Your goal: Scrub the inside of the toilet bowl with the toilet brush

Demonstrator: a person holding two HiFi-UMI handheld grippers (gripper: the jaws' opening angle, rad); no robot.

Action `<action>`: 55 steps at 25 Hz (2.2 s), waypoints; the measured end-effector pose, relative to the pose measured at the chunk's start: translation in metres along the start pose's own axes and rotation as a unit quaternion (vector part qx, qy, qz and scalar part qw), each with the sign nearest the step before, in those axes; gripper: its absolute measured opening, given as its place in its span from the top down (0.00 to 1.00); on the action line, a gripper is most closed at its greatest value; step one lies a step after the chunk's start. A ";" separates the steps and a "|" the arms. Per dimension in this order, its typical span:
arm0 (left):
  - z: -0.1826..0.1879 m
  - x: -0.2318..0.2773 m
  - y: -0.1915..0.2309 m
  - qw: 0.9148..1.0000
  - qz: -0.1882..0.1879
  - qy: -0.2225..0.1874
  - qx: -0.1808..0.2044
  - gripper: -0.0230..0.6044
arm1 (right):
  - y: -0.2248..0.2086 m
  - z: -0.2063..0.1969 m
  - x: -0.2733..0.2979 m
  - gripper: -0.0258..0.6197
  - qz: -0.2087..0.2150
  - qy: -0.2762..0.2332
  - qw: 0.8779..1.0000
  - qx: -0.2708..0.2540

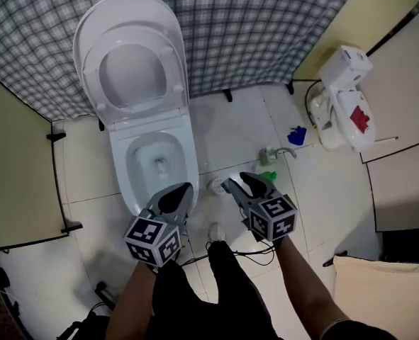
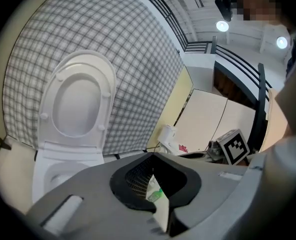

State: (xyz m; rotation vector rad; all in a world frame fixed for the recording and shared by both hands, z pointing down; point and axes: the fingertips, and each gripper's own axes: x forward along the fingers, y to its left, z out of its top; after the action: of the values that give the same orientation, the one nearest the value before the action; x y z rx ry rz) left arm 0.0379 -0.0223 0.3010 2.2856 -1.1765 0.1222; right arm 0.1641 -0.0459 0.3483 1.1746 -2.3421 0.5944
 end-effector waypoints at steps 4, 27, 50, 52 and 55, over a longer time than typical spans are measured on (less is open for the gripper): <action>-0.065 0.035 0.006 0.999 -0.006 0.030 -0.014 0.95 | -0.030 -0.086 0.027 0.71 -0.016 0.060 0.998 -0.002; -0.226 0.092 0.064 0.996 0.032 0.076 -0.018 0.95 | -0.126 -0.314 0.199 0.54 -0.055 0.270 0.960 -0.049; -0.123 0.033 0.078 0.997 0.056 0.055 -0.025 0.95 | -0.106 -0.148 0.059 0.67 -0.076 0.159 0.984 -0.032; -0.104 0.018 0.083 0.996 0.064 0.049 -0.026 0.95 | -0.098 -0.112 0.039 0.67 -0.082 0.126 0.988 -0.023; -0.075 -0.004 0.091 0.996 0.078 0.040 -0.027 0.95 | -0.085 -0.059 0.017 0.67 -0.088 0.077 0.993 -0.017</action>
State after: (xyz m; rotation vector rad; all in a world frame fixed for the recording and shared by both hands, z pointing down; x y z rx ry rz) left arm -0.0220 -0.0220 0.4026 2.1211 -1.3009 0.2358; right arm 0.2364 -0.0698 0.4201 1.2577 -2.0856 0.5607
